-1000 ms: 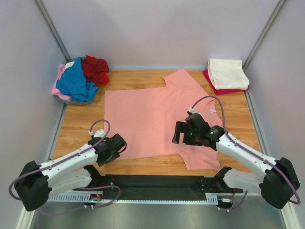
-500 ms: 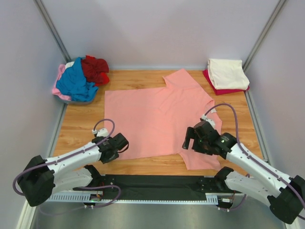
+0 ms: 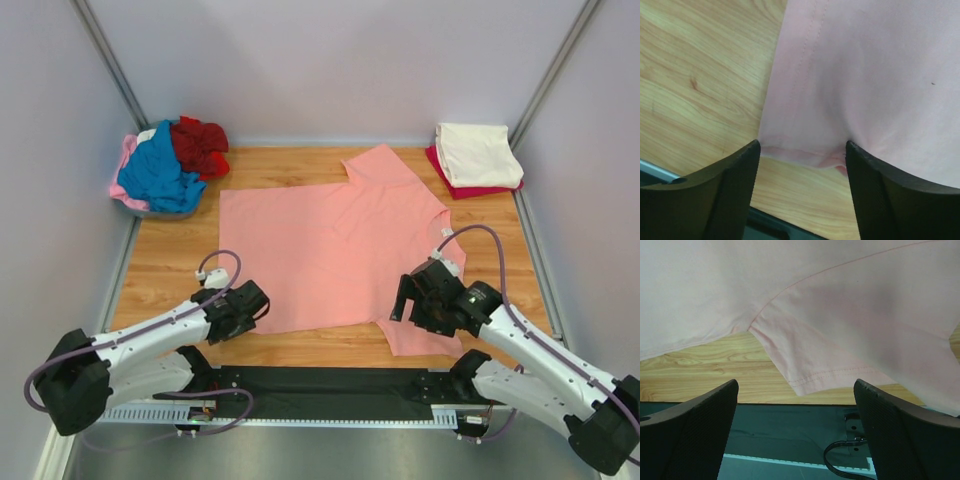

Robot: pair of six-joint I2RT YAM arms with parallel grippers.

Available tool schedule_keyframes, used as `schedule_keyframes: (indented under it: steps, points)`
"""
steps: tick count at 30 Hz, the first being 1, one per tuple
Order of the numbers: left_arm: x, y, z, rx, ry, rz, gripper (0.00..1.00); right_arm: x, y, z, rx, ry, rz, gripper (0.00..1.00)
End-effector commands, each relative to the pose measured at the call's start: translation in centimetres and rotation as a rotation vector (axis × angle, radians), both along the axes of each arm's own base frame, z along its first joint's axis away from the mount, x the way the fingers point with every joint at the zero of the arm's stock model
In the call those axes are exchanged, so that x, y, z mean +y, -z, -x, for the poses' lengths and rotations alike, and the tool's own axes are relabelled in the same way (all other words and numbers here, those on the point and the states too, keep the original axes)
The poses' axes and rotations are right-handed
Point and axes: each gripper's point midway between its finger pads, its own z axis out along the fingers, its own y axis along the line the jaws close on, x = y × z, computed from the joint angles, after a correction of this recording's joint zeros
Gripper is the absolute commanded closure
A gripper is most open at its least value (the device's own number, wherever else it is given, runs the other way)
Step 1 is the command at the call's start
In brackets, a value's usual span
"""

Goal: Fold and stack the t-shirts
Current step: Flatten the tshirt out, then fold the tshirt

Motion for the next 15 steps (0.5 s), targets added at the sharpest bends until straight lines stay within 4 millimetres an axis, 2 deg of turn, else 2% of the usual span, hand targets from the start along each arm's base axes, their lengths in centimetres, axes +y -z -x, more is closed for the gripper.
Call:
schedule_keyframes:
  steps: [1, 3, 4, 9, 13, 15]
  points:
    - [-0.6, -1.1, 0.2, -0.026, -0.016, 0.056, 0.21, 0.3, -0.1, -0.2, 0.002, 0.016, -0.013, 0.00]
    - [-0.7, -1.2, 0.5, -0.052, -0.034, 0.111, 0.13, 0.7, 0.0, -0.5, 0.005, 0.007, -0.016, 0.00]
    - [-0.8, -1.2, 0.4, -0.065, -0.039, 0.131, 0.13, 1.0, 0.0, -0.8, -0.001, -0.002, -0.024, 0.00]
    - [-0.9, -1.3, 0.1, -0.124, -0.074, 0.193, 0.17, 1.7, 0.6, -1.0, 0.026, -0.060, -0.005, 0.00]
    - [-0.8, -1.1, 0.2, -0.080, -0.080, 0.145, 0.19, 1.7, 0.5, -1.6, 0.014, -0.082, 0.018, 0.00]
    - [-1.5, -1.2, 0.0, -0.055, -0.052, 0.132, 0.21, 1.9, 0.6, -1.8, 0.010, -0.087, 0.014, 0.00]
